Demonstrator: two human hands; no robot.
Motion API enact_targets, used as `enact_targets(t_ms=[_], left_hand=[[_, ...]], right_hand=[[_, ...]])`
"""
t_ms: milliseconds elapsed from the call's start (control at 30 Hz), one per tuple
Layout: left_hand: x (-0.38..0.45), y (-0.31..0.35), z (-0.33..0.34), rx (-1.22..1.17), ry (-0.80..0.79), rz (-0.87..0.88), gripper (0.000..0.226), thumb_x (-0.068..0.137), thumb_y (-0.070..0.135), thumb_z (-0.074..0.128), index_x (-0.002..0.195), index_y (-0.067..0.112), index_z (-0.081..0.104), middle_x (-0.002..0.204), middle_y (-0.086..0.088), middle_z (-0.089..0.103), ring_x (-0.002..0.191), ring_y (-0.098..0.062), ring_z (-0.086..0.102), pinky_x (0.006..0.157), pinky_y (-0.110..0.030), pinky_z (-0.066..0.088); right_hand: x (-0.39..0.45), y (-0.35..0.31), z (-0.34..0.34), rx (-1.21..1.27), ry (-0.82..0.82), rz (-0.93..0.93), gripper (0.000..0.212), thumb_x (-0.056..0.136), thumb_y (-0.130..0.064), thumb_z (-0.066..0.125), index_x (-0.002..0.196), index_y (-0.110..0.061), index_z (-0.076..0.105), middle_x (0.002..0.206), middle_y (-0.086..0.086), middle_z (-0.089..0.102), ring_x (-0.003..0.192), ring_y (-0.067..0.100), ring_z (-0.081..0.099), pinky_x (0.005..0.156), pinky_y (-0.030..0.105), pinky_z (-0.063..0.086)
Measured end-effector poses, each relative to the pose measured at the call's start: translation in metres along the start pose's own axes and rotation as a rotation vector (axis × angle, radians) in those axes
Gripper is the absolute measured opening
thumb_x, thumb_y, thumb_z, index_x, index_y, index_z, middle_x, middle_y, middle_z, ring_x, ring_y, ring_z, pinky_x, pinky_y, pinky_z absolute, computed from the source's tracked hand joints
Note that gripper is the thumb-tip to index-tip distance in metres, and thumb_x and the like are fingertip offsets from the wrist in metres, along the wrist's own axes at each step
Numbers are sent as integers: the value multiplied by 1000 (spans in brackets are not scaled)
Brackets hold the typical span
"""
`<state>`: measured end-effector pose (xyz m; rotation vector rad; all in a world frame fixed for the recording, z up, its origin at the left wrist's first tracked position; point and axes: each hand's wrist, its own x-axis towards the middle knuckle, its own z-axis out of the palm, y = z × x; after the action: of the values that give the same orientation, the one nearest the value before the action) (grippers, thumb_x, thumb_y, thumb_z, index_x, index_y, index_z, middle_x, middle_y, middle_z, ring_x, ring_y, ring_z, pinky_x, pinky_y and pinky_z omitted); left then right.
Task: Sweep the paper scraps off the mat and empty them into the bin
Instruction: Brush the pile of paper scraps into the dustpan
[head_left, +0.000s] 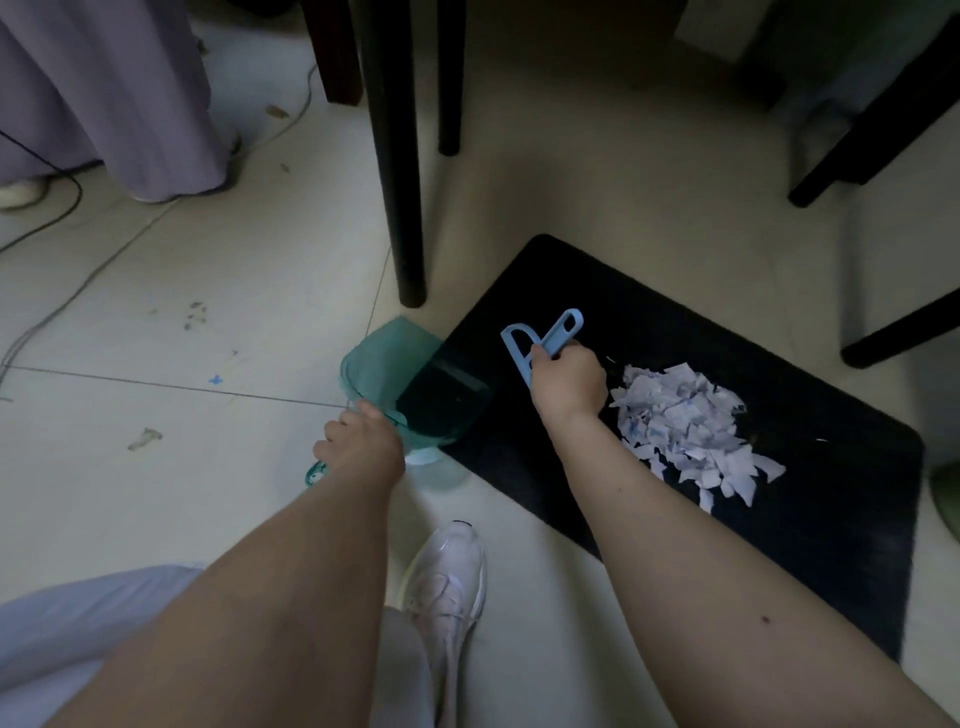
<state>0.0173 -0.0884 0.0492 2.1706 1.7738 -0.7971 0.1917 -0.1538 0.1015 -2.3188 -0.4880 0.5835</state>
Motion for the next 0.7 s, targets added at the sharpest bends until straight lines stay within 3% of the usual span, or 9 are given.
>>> enact_targets(t_ms=[133,267,367,500,700], left_hand=[[-4,10,-16,231,25,300,71,89,7,50,150,7,13,136,-20,41,125,-35,43,102,-46,43],[1,35,-48,423,45,493,75,90,11,51,152,12,8,142,-18,38,129,-34,40,105,-47,40],[12,53,-80,573,93,567,75,92,21,52,152,15,7,142,-14,37,130,-32,40,105,-45,38],[40,85,-108,818,164,637,71,97,20,37,153,13,-6,145,-12,31,132,-31,38,103,-42,40],[72,127,-85,769,113,744,85,91,3,42,152,20,-13,139,-10,31,122,-30,41,98,-42,43]], right_hand=[[6,18,-38,40,91,46,27,96,-33,48,103,-11,62,88,5,65,79,23,61,64,28,41],[21,47,-73,70,172,110,27,98,-34,45,102,-12,61,67,-7,52,71,18,56,63,29,39],[34,69,-92,73,202,150,26,99,-34,42,103,-14,59,67,-8,50,70,17,55,62,29,39],[57,95,-105,114,254,220,25,99,-34,41,103,-16,58,75,-6,54,77,19,57,68,30,41],[88,123,-98,107,269,239,28,99,-35,40,103,-15,59,82,-1,59,80,21,60,65,29,39]])
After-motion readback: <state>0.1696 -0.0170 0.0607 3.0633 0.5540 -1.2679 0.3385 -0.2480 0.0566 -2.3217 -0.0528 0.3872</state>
